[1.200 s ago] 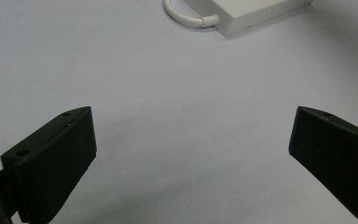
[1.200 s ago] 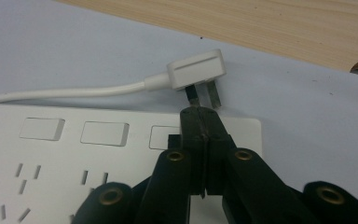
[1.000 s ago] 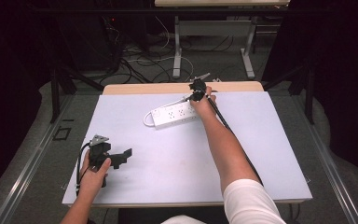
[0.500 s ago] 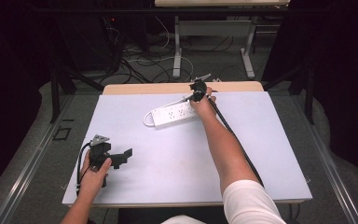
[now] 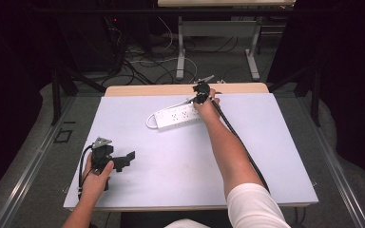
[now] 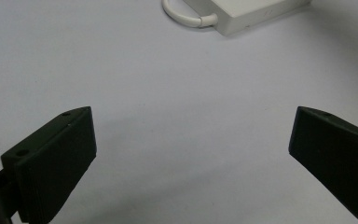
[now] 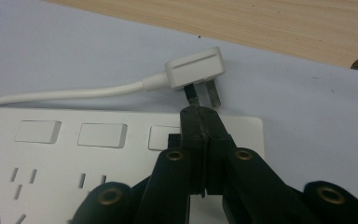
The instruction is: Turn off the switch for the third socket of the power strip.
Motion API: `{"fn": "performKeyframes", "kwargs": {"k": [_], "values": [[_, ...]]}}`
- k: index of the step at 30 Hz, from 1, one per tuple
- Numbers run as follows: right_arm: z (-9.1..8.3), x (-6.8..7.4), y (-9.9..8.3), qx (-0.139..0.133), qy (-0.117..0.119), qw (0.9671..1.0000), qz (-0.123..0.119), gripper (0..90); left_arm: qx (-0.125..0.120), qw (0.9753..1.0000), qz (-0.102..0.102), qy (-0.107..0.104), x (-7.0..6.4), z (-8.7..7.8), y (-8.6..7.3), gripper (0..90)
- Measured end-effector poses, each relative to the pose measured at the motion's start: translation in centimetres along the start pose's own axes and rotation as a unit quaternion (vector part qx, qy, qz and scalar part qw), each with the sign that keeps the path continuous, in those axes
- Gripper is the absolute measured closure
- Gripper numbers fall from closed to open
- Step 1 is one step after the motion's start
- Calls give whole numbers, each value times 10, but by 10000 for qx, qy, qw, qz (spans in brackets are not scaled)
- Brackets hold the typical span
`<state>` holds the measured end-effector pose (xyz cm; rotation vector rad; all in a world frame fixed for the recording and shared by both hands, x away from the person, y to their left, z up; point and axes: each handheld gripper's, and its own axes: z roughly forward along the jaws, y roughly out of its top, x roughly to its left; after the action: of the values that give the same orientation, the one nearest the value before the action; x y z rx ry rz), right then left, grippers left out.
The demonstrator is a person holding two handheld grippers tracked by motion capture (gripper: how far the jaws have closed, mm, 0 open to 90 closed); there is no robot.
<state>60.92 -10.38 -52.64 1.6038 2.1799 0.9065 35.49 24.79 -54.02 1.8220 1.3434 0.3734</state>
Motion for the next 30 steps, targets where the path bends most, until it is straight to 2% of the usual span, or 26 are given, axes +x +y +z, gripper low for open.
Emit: {"fn": "performKeyframes", "kwargs": {"k": [4,5,6,21,27,28,30], "values": [[0,2,0,-37,0,10000,-61,882,-9,10000,0,-2,0,0,0,7],[2,2,0,-129,81,9999,-64,878,-11,10000,-1,-2,-1,0,0,6],[0,4,0,-1,18,10000,-92,869,-10,10000,0,-4,-1,0,0,7],[-7,6,2,26,91,9997,-217,786,-55,10000,-4,1,-2,2,0,7],[-8,9,2,50,192,9995,-234,706,-55,10000,-8,12,-2,2,0,7],[-9,9,2,116,203,9992,-324,675,-63,10000,-12,10,-2,2,0,7],[-9,10,2,114,211,9992,-318,661,-56,10000,-14,10,-2,2,0,7]]}}
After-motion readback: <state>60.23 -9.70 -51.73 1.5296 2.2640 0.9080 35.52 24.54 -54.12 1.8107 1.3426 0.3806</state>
